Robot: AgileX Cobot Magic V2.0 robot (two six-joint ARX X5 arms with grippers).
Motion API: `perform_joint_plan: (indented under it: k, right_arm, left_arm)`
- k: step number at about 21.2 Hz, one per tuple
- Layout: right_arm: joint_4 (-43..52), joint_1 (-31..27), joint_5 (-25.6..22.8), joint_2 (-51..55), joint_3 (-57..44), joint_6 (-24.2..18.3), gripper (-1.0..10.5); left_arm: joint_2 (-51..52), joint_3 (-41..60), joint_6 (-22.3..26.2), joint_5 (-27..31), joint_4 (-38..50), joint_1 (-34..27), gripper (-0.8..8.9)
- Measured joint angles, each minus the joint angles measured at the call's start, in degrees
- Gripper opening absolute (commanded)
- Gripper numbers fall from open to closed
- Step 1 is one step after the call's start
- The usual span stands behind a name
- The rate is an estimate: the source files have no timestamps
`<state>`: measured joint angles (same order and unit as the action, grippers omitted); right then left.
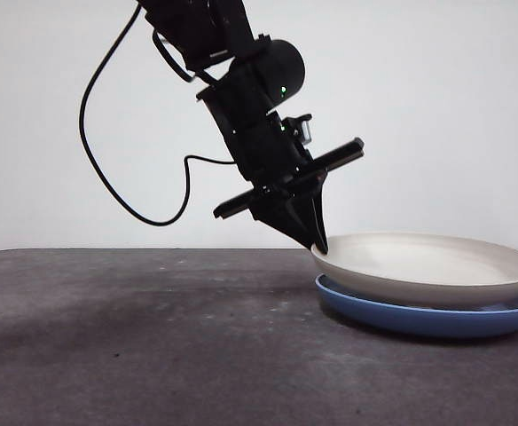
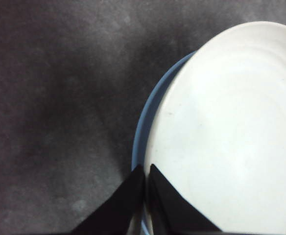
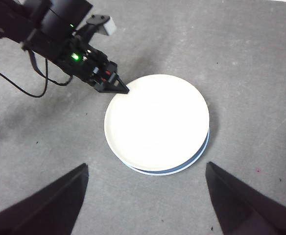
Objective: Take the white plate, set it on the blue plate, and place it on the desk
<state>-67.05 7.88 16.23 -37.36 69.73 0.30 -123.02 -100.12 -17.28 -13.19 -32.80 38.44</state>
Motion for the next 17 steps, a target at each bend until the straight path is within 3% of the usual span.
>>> perform_joint_plan:
  k: [3,9,13,17]
  right_arm:
    - [0.00,0.00,0.02,0.00,0.00,0.00,3.8]
    - [0.00,0.00,0.00,0.00,0.00,0.00,3.8]
    - [0.00,0.00,0.00,0.00,0.00,0.00,3.8]
    - [0.00,0.00,0.02,0.00,0.00,0.00,3.8]
  left_arm:
    - [-1.01,0.00,0.00,0.28,0.15,0.46,0.11]
    - [-1.01,-0.02,0.00,0.22,0.87,1.05,2.52]
    - [-1.01,-0.02,0.00,0.20,-0.24,1.18,2.52]
    - [-1.01,-3.98,1.07,0.20,-6.78,1.18,2.55]
